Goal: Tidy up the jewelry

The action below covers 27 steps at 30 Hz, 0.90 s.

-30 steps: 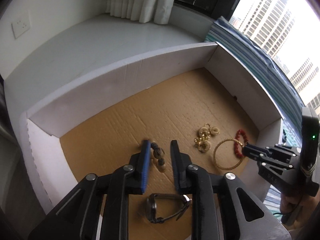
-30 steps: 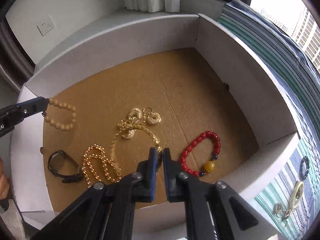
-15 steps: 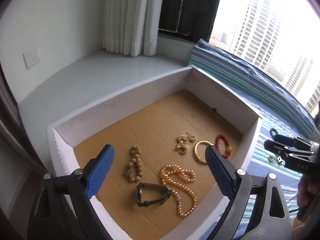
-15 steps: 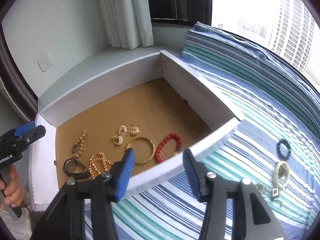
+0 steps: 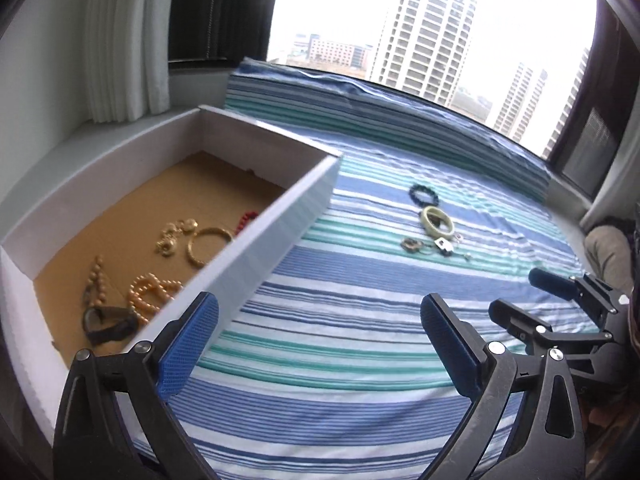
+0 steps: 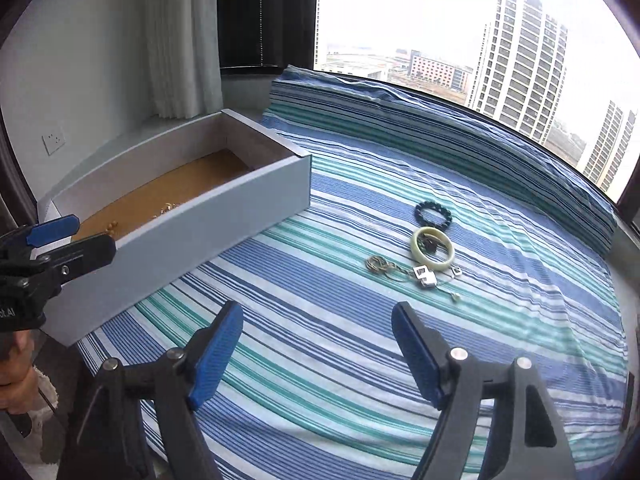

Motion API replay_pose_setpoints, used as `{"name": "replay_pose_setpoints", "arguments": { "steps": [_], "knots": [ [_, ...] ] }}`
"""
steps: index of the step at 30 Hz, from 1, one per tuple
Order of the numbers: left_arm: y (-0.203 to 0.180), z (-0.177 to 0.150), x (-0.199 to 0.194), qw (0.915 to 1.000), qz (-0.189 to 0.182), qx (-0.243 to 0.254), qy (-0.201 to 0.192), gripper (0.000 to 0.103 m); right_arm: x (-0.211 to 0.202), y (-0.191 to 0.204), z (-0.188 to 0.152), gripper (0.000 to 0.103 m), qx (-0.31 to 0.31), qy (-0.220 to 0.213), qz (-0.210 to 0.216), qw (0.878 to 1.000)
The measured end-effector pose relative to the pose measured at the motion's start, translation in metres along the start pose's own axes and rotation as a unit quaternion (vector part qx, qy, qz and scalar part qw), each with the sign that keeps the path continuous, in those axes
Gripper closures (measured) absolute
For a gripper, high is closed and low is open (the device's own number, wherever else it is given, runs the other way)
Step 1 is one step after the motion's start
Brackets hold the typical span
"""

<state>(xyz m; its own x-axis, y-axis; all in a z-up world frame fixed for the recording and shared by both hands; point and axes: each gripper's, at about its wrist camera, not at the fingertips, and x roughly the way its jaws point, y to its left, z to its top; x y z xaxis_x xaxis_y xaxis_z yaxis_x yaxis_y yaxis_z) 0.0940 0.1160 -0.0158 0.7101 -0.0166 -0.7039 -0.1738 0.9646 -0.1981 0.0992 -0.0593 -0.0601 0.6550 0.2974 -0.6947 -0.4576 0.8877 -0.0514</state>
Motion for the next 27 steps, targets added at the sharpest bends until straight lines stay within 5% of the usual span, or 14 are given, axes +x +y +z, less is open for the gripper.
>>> {"name": "replay_pose_setpoints", "arguments": {
  "steps": [11,27],
  "knots": [
    [-0.067,-0.058,0.033,0.9948,-0.034,0.049,0.082,0.002,-0.016,-0.07,-0.106,0.025,0.108,0.049,-0.06,0.991],
    [-0.081,-0.075,0.052,0.992,-0.025,0.065,0.105,0.002,-0.001,-0.085,-0.138,0.025,0.148,0.062,-0.06,0.985]
  ]
}}
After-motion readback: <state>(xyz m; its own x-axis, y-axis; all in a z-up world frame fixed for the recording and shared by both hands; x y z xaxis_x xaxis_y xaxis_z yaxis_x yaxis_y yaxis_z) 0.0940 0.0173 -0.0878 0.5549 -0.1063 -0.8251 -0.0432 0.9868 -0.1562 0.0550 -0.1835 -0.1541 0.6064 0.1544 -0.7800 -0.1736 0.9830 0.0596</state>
